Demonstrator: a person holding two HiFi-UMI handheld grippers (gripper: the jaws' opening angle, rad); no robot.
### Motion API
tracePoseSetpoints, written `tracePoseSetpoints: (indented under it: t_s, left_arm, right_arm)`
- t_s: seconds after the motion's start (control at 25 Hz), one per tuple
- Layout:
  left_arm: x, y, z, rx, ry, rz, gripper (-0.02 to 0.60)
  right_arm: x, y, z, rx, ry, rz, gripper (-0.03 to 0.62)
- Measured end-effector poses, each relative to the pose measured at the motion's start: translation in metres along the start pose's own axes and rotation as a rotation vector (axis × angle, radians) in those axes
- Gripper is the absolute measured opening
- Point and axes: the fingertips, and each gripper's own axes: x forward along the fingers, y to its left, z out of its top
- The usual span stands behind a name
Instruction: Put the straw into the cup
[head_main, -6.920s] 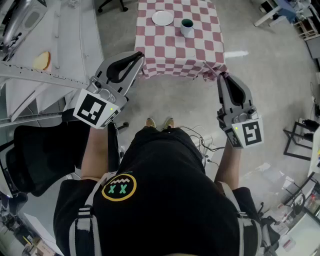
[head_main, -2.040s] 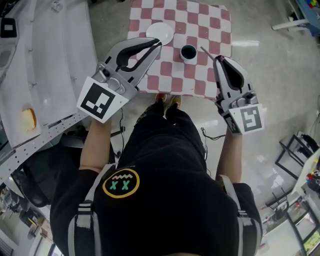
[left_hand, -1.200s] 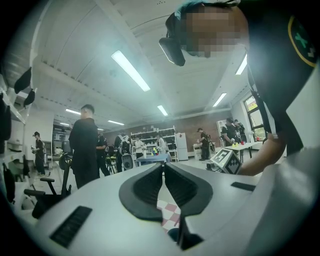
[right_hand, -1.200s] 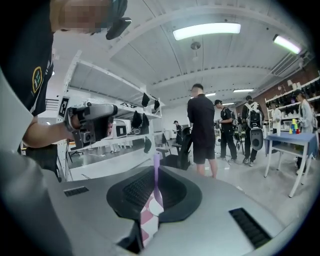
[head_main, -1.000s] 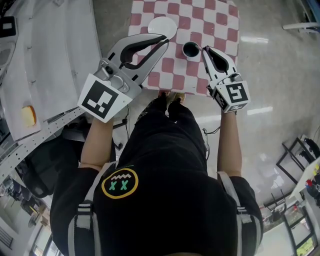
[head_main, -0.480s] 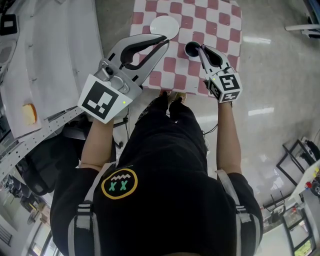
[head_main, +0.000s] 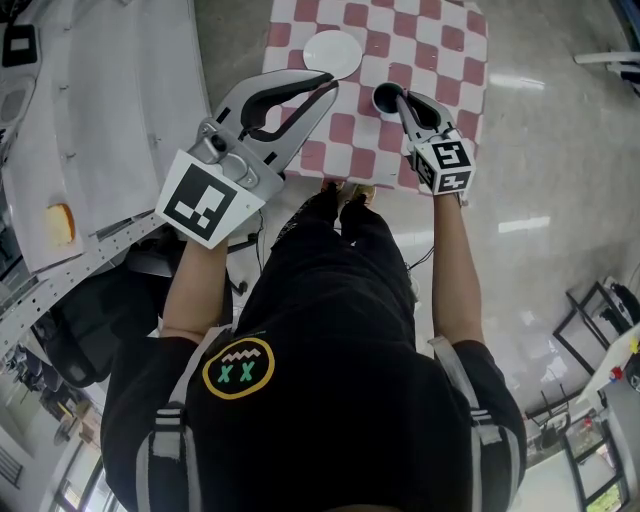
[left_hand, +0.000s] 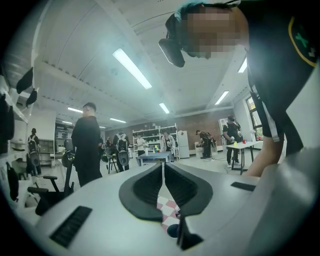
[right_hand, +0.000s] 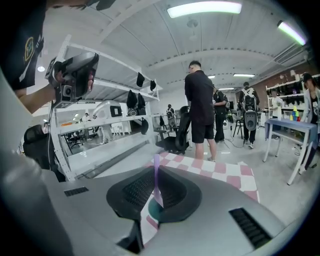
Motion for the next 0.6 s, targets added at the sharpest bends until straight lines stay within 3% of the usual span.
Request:
tracePoseSetpoints:
  t_s: [0.6]
  left_arm:
    - [-0.001,0.001,-0.002,0.000,0.009,0.007,0.032]
  right_arm:
    - [0.010,-0.007,-0.022,0.014,0.026,-0.008,0.043]
